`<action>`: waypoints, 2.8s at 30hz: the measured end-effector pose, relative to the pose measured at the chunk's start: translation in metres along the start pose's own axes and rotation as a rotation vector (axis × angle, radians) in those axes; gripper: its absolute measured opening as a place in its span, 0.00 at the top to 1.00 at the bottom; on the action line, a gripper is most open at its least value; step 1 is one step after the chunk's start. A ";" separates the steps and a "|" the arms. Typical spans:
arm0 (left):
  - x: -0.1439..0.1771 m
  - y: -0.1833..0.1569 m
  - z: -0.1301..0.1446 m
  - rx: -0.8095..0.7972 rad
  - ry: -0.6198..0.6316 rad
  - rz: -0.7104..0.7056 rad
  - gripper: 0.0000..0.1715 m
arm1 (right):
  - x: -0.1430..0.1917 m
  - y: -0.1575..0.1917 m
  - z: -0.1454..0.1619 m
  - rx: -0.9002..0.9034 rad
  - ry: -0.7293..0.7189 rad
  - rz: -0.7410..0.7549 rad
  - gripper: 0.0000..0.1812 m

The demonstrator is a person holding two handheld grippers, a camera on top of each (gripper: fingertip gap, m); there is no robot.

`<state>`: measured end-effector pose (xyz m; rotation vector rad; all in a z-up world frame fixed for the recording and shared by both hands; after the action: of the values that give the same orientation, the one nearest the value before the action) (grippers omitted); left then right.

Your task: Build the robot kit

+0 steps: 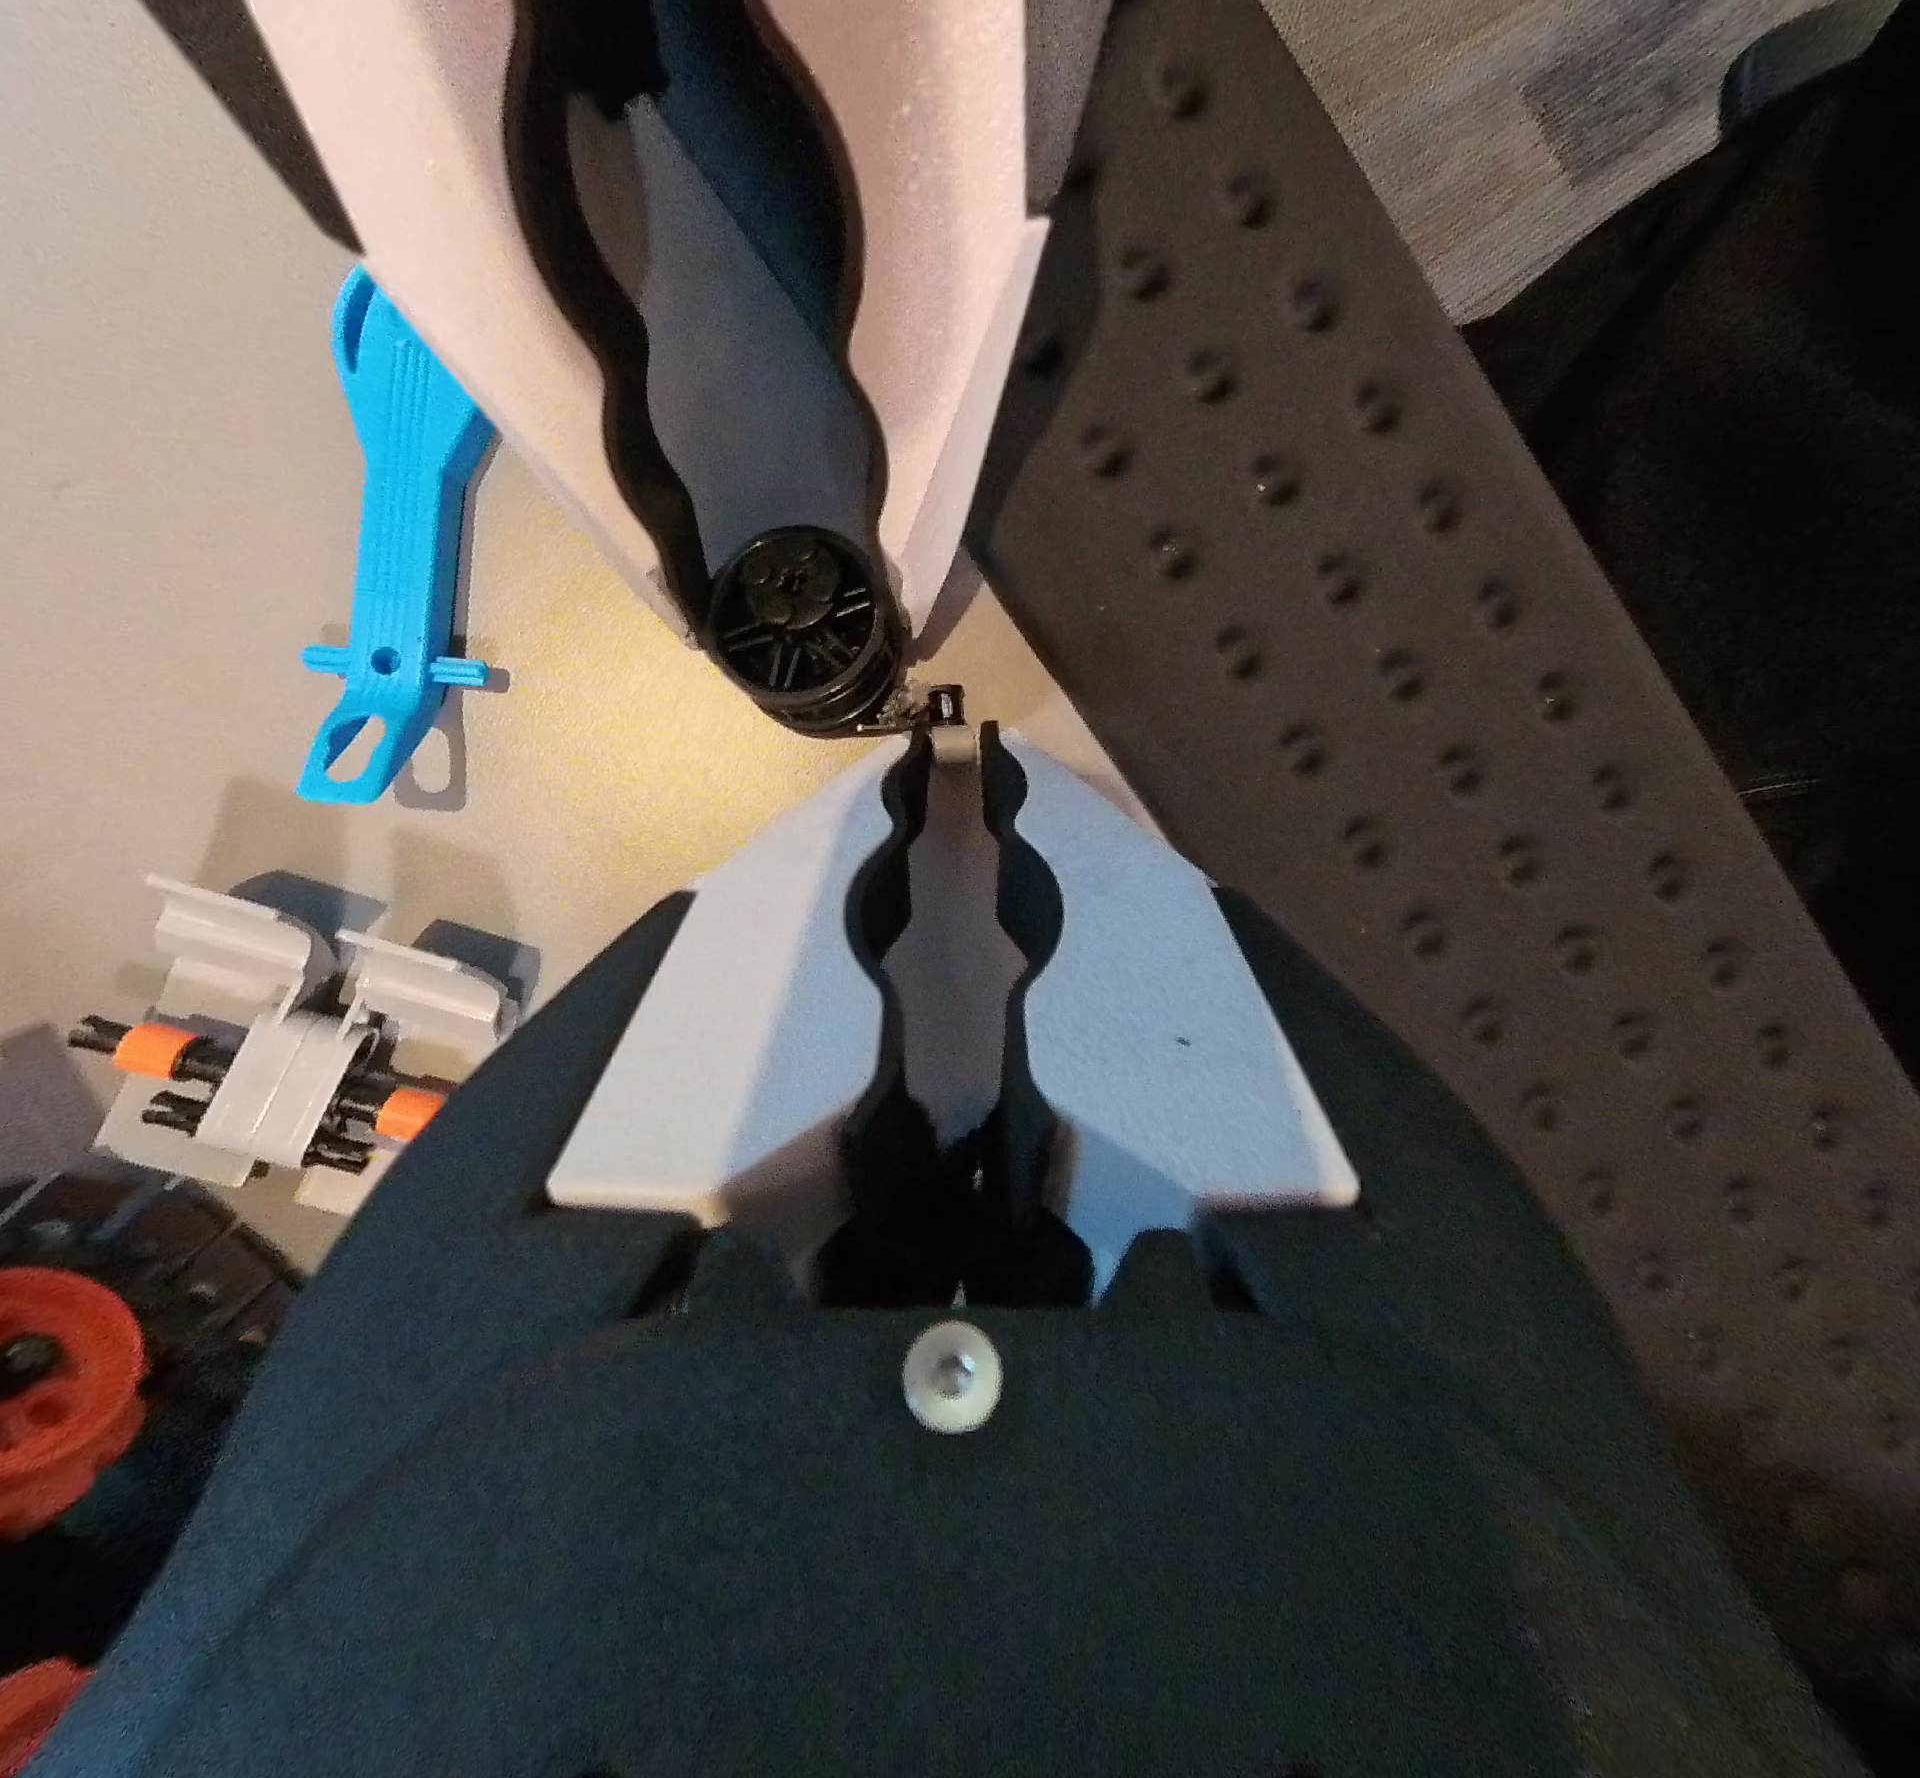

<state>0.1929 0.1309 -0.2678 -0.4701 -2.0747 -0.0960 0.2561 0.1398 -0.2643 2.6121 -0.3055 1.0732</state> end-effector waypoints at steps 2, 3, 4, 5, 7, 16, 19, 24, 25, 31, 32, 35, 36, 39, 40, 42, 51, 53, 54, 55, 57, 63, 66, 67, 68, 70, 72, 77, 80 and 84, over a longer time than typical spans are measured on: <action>0.000 0.001 0.000 0.002 -0.010 0.001 0.95 | 0.000 0.000 0.000 0.000 0.001 -0.006 0.84; 0.000 0.001 0.000 0.007 -0.011 -0.003 0.94 | 0.001 0.001 0.001 0.001 0.001 -0.008 0.84; 0.000 0.003 0.001 0.025 -0.010 -0.004 0.93 | 0.001 0.001 0.001 0.002 0.001 -0.010 0.84; 0.001 0.003 0.001 0.043 -0.011 0.000 0.92 | 0.001 0.001 0.001 0.003 0.001 -0.010 0.84; 0.001 0.005 0.002 0.070 -0.020 0.007 0.90 | 0.002 0.001 0.000 0.000 -0.010 -0.009 0.84; 0.008 -0.001 0.008 0.084 -0.014 -0.002 0.85 | 0.014 -0.001 0.000 -0.028 -0.083 -0.007 0.84; 0.009 -0.003 0.009 0.084 -0.006 -0.024 0.83 | 0.018 -0.002 0.003 -0.037 -0.092 -0.002 0.84; 0.004 -0.007 0.010 0.064 0.025 -0.070 0.82 | 0.023 -0.003 0.008 -0.049 -0.108 0.009 0.84; 0.004 -0.006 0.009 0.057 0.027 -0.081 0.82 | 0.024 -0.003 0.009 -0.052 -0.110 0.012 0.84; 0.001 -0.004 0.006 0.030 0.047 -0.095 0.91 | 0.025 -0.003 0.010 -0.051 -0.119 0.023 0.84; 0.001 -0.003 0.007 0.024 0.053 -0.101 0.92 | 0.025 -0.003 0.010 -0.048 -0.119 0.024 0.84; 0.004 0.002 0.011 0.027 0.086 -0.124 0.91 | 0.025 -0.003 0.011 -0.047 -0.117 0.030 0.84; 0.006 0.004 0.012 0.040 0.098 -0.133 0.90 | 0.025 -0.003 0.011 -0.046 -0.117 0.033 0.84; 0.010 0.008 0.015 0.054 0.098 -0.154 0.88 | 0.026 -0.003 0.010 -0.042 -0.115 0.040 0.84; 0.010 0.008 0.015 0.055 0.100 -0.159 0.88 | 0.026 -0.003 0.010 -0.040 -0.114 0.045 0.84; 0.009 0.005 0.013 0.046 0.089 -0.152 0.85 | 0.026 -0.001 0.009 -0.033 -0.113 0.051 0.84; 0.008 0.013 0.012 0.057 0.096 -0.210 0.85 | 0.031 0.003 0.004 -0.004 -0.105 0.076 0.84; 0.011 0.016 0.013 0.062 0.089 -0.237 0.85 | 0.031 0.004 0.003 0.004 -0.100 0.082 0.84; 0.013 0.019 0.014 0.064 0.093 -0.265 0.85 | 0.031 0.004 0.002 0.007 -0.095 0.086 0.84; 0.015 0.020 0.015 0.065 0.099 -0.275 0.85 | 0.031 0.004 0.002 0.009 -0.091 0.092 0.84; 0.020 0.025 0.015 0.077 0.094 -0.316 0.84 | 0.033 0.004 0.000 0.017 -0.093 0.103 0.84; 0.031 0.017 -0.001 0.013 -0.016 -0.305 0.77 | 0.037 0.007 -0.009 0.095 -0.074 0.165 0.84; 0.038 0.016 -0.011 -0.033 -0.068 -0.347 0.75 | 0.035 0.010 -0.014 0.156 -0.041 0.204 0.84; 0.040 0.015 -0.013 -0.043 -0.082 -0.349 0.75 | 0.034 0.011 -0.016 0.171 -0.034 0.214 0.84; 0.041 0.014 -0.015 -0.051 -0.097 -0.348 0.75 | 0.033 0.012 -0.018 0.182 -0.026 0.217 0.84; 0.040 0.013 -0.015 -0.048 -0.098 -0.337 0.75 | 0.032 0.013 -0.021 0.195 -0.015 0.214 0.84; 0.037 0.014 -0.012 -0.052 -0.076 -0.337 0.75 | 0.031 0.013 -0.023 0.200 -0.006 0.207 0.84; 0.031 0.013 -0.002 -0.038 -0.016 -0.302 0.74 | 0.031 0.010 -0.022 0.180 0.023 0.188 0.84; 0.029 0.014 0.003 -0.028 -0.002 -0.291 0.75 | 0.031 0.007 -0.018 0.157 0.061 0.182 0.84; 0.026 0.015 0.009 -0.014 0.032 -0.273 0.75 | 0.028 0.000 -0.009 0.125 0.123 0.183 0.84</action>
<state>0.1792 0.1545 -0.2529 -0.1892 -2.0971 -0.2775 0.2702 0.1401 -0.2380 2.6527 -0.4711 1.3480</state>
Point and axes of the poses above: each gripper's, where its closed fingertips meet, x back along the fingers, z out of its underside, y = z × x across the jaws, the point moved 4 cm from there along x, back along the fingers, and after that the axes turned 3 degrees about -x, right-handed, at the moved point
